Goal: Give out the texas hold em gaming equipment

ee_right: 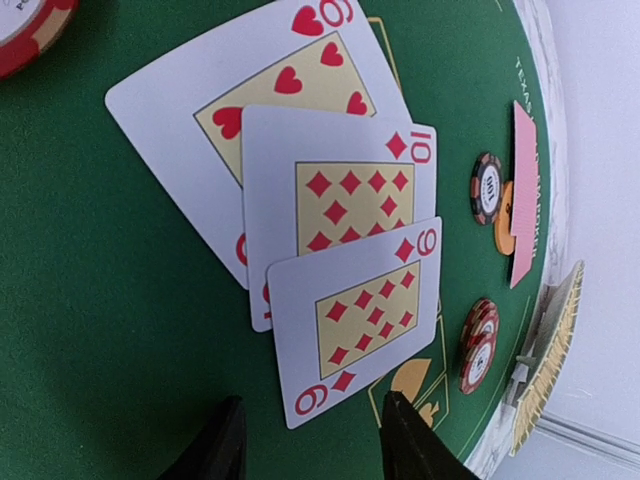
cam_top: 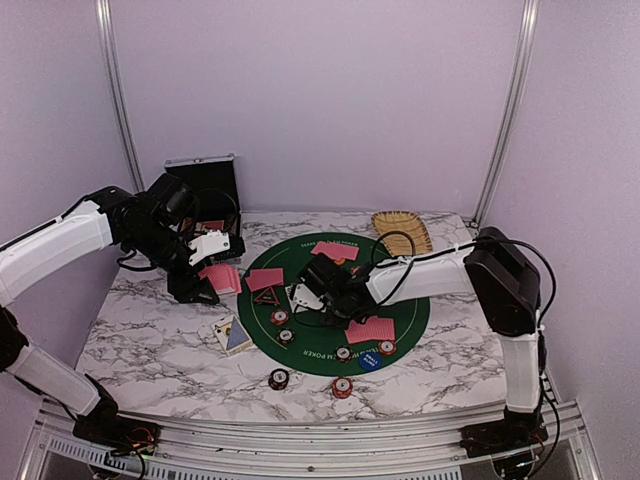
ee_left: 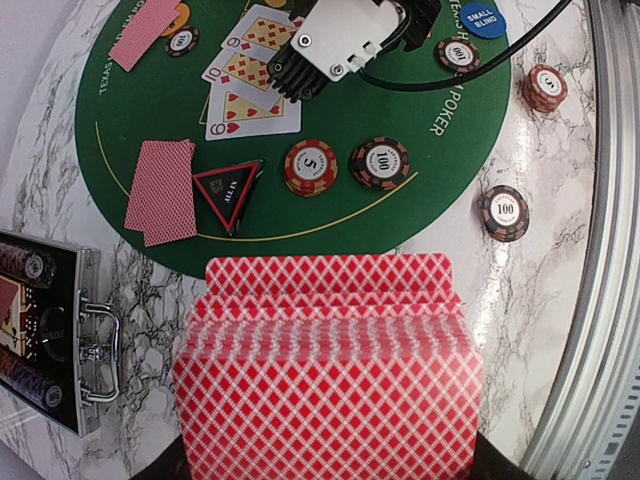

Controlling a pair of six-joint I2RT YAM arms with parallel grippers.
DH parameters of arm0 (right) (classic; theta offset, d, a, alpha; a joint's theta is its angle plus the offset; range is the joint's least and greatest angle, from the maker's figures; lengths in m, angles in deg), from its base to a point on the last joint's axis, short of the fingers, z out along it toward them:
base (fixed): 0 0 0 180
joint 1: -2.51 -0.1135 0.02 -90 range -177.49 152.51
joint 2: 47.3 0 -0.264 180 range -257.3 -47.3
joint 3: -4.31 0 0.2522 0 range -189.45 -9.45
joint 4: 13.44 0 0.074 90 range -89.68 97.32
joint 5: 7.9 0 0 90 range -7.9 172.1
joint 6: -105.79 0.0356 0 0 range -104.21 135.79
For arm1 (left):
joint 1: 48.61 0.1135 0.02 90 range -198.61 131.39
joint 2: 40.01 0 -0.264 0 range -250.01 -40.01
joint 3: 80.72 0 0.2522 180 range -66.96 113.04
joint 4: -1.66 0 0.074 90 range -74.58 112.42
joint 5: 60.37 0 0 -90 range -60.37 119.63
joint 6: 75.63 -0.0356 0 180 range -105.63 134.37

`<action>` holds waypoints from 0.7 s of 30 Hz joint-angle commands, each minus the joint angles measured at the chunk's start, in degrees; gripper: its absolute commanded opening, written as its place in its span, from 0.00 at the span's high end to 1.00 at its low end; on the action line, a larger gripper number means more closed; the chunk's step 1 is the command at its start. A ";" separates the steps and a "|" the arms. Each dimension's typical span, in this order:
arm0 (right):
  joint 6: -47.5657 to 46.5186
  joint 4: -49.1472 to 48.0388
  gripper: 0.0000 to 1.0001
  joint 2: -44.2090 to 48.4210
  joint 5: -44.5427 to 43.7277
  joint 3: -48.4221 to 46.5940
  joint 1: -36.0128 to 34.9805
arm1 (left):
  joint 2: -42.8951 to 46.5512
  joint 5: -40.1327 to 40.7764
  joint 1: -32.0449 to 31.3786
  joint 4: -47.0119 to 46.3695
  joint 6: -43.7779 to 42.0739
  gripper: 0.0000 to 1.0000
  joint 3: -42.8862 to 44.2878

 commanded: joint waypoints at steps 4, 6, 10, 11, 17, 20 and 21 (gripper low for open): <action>7.30 3.28 0.37 6.26 2.37 -6.57 2.42 | 1.07 -0.77 0.35 0.57 -0.12 1.00 0.14; 9.51 1.64 0.20 8.50 1.51 -7.10 3.56 | 1.22 -0.73 0.35 0.54 -0.20 1.00 0.18; 15.27 -7.36 0.01 14.65 -4.43 -5.02 4.78 | 1.56 -0.75 0.35 0.46 -0.40 1.00 0.09; 17.08 -9.08 0.01 15.91 -6.64 -4.75 4.76 | 1.67 -0.67 0.34 0.48 -0.45 1.00 0.09; 28.37 -2.74 0.01 16.49 5.25 -11.51 7.58 | 1.96 -0.72 0.34 0.48 -0.47 1.00 0.18; 35.32 -2.39 0.01 16.43 18.12 -12.03 10.30 | 2.01 -0.66 0.31 0.48 -0.38 1.00 0.27; 37.77 -3.24 0.01 16.72 23.04 -11.67 11.38 | 2.10 -0.65 0.34 0.48 -0.38 1.00 0.22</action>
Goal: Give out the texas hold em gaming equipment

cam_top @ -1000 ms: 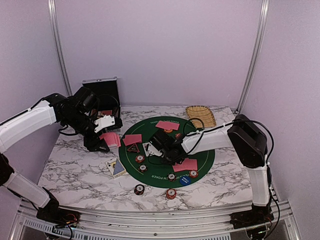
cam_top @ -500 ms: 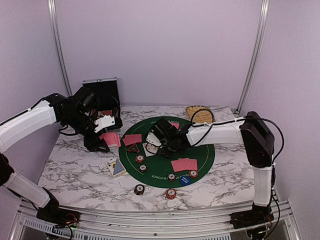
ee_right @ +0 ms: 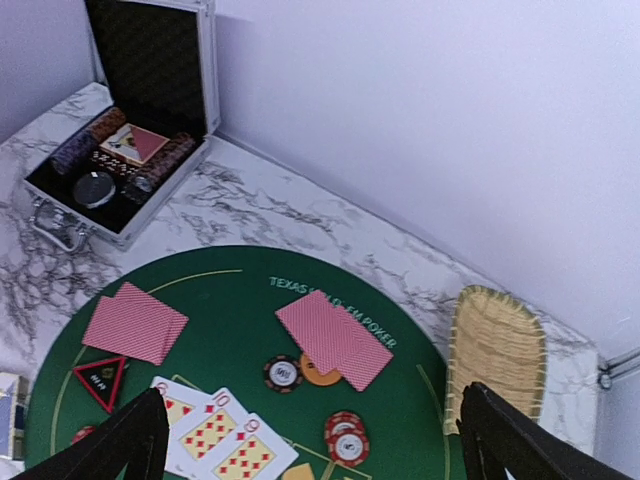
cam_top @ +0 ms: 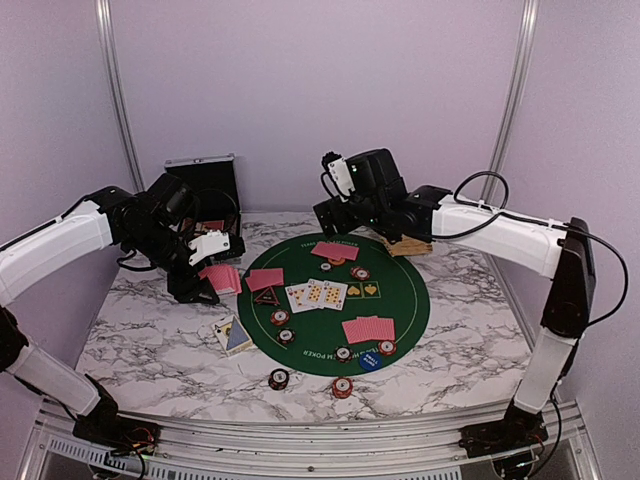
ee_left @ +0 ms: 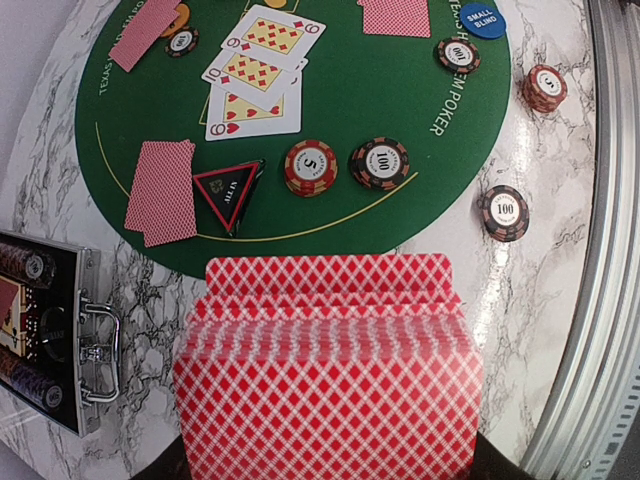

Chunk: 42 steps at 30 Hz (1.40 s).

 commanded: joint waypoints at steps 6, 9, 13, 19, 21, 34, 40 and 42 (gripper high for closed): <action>25.91 -6.00 0.01 0.01 42.50 3.00 7.20 | 2.10 -0.67 0.33 0.48 -0.41 1.00 0.25; 32.76 -6.09 0.01 -2.90 49.80 1.54 7.26 | 1.92 -0.66 0.31 0.48 -0.43 1.00 0.35; 40.23 -10.29 0.01 -5.50 56.90 2.53 6.24 | 1.60 -0.83 0.33 0.38 -0.43 1.00 0.35; 43.29 -11.49 0.01 -8.90 60.46 -0.92 2.28 | 0.90 -0.67 0.32 0.00 0.11 1.00 0.31; 44.93 -13.00 0.01 -9.87 61.76 -1.23 1.12 | 0.78 -0.46 0.35 -0.11 0.17 1.00 0.39; 56.13 -27.20 0.01 -14.76 65.68 0.37 -4.13 | 0.49 -0.26 0.32 -0.82 0.70 1.00 0.45; 59.93 -31.42 0.01 -17.52 66.41 -0.96 -5.49 | 0.54 -0.19 0.27 -0.83 0.88 1.00 0.94; 61.07 -32.66 0.01 -18.54 66.60 -1.54 -5.85 | 0.66 -0.26 0.27 -0.83 0.90 1.00 0.96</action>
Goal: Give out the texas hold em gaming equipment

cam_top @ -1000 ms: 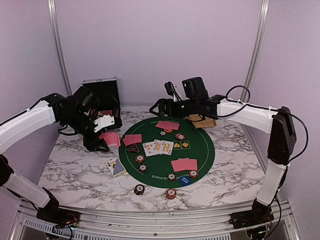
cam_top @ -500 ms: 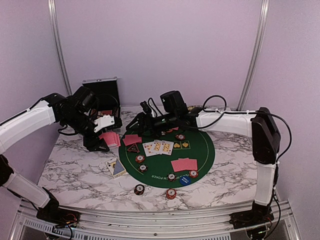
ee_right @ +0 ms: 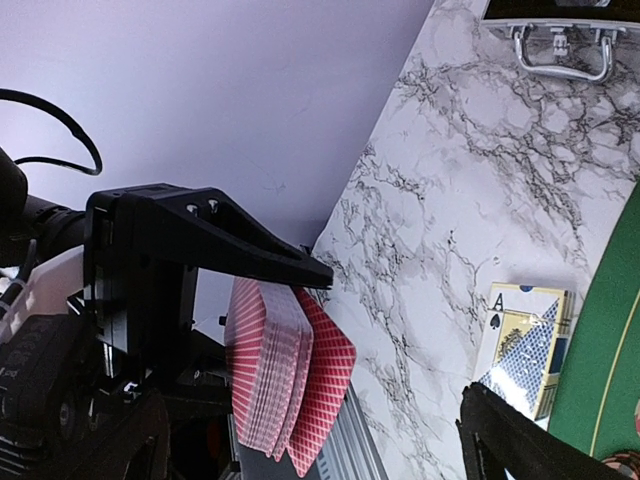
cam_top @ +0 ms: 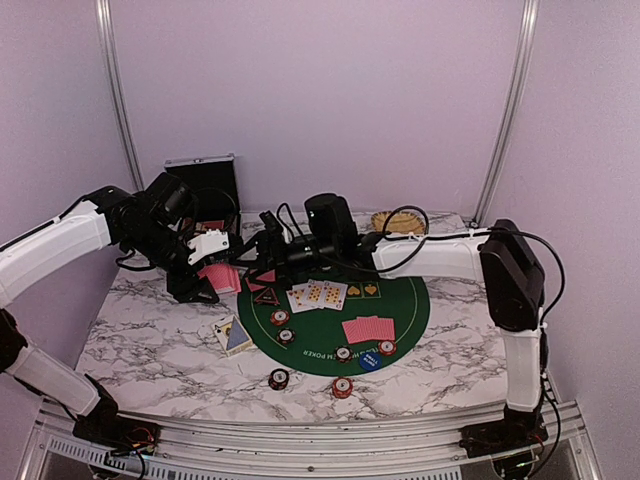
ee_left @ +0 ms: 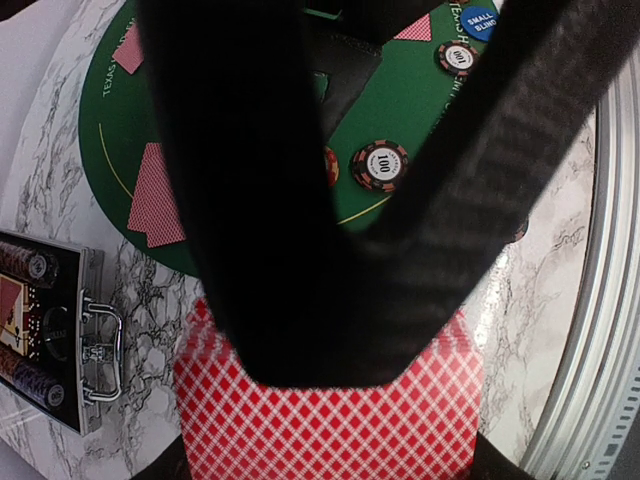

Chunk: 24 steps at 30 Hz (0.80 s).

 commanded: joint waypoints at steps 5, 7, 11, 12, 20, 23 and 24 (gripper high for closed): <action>5.57 -6.78 0.01 -4.79 1.37 -4.84 -2.31 | 0.13 -0.23 0.31 -0.81 0.89 1.00 0.84; 6.71 -7.94 0.01 -5.76 1.42 -5.60 -2.60 | 0.20 -0.28 0.29 -0.81 0.85 1.00 0.88; 8.48 -9.55 0.01 -8.14 1.61 -7.84 -3.34 | 0.19 -0.28 0.27 -0.81 0.85 1.00 1.03; 8.80 -9.72 0.01 -8.73 1.72 -8.53 -3.48 | 0.18 -0.32 0.28 -0.81 0.85 1.00 1.06; 11.34 -10.14 0.01 -12.96 2.55 -13.28 -4.37 | 0.48 0.00 0.28 -0.80 0.76 1.00 0.79; 12.02 -10.25 0.01 -13.84 2.56 -13.89 -4.48 | 0.72 0.14 0.32 -0.81 0.67 1.00 0.75; 12.12 -10.08 0.01 -14.07 2.56 -14.19 -4.48 | 0.66 0.07 0.28 -0.81 0.63 1.00 0.70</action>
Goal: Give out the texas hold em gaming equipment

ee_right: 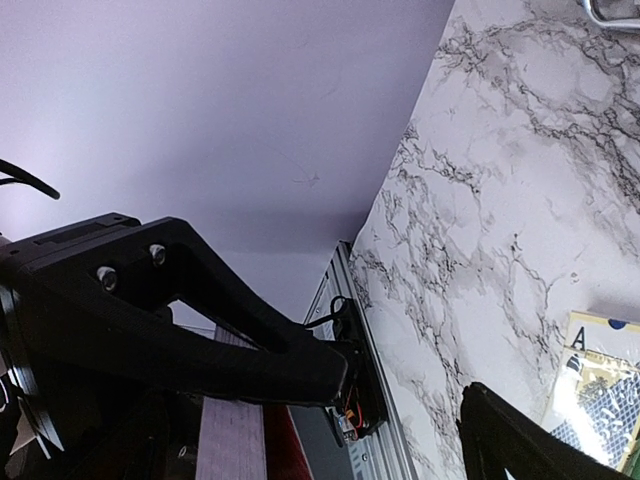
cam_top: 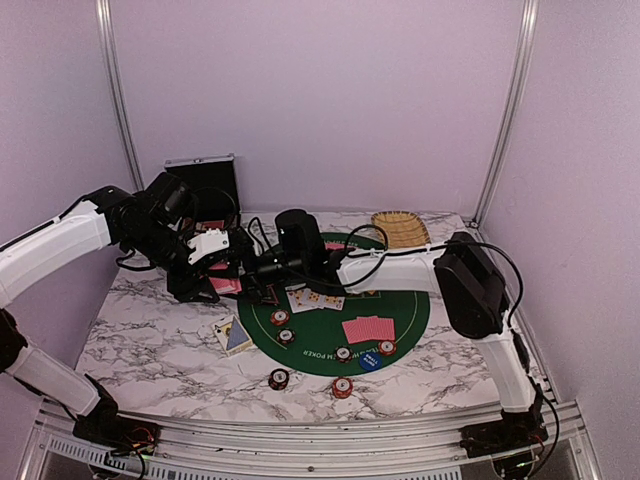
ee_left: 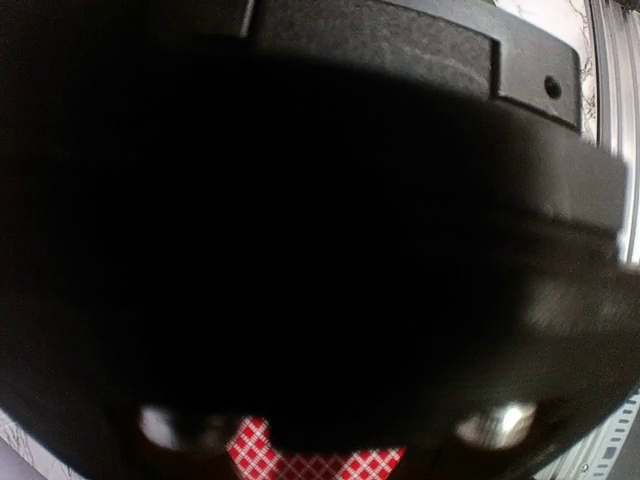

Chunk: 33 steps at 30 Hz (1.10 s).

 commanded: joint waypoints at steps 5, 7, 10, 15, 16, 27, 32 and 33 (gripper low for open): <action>0.53 1.46 0.01 -2.17 0.59 -4.22 -0.57 | 0.74 -0.03 0.27 -0.55 0.07 1.00 0.83; 0.16 3.11 0.04 -2.22 0.25 -4.19 -0.40 | 0.83 -0.04 0.30 -0.55 0.09 1.00 0.80; -1.19 6.28 0.09 -1.58 -0.64 -3.47 0.02 | 0.95 0.02 0.30 -0.55 0.20 1.00 0.90; -3.10 8.78 0.14 1.89 -2.37 1.13 1.06 | 1.00 0.14 0.34 -0.55 0.09 1.00 0.93; -3.36 8.74 0.16 2.74 -2.64 2.32 1.32 | 1.01 0.26 0.34 -0.55 0.08 1.00 0.95; -3.94 7.92 0.33 8.28 -2.84 7.36 2.56 | 0.99 0.29 0.35 -0.50 0.26 1.00 1.13; -3.49 7.60 0.48 10.05 -2.52 8.07 2.64 | 1.00 0.40 0.34 -0.48 0.17 1.00 1.16; -3.39 7.47 0.51 10.52 -2.55 8.40 2.71 | 1.01 0.48 0.28 -0.53 0.15 1.00 1.18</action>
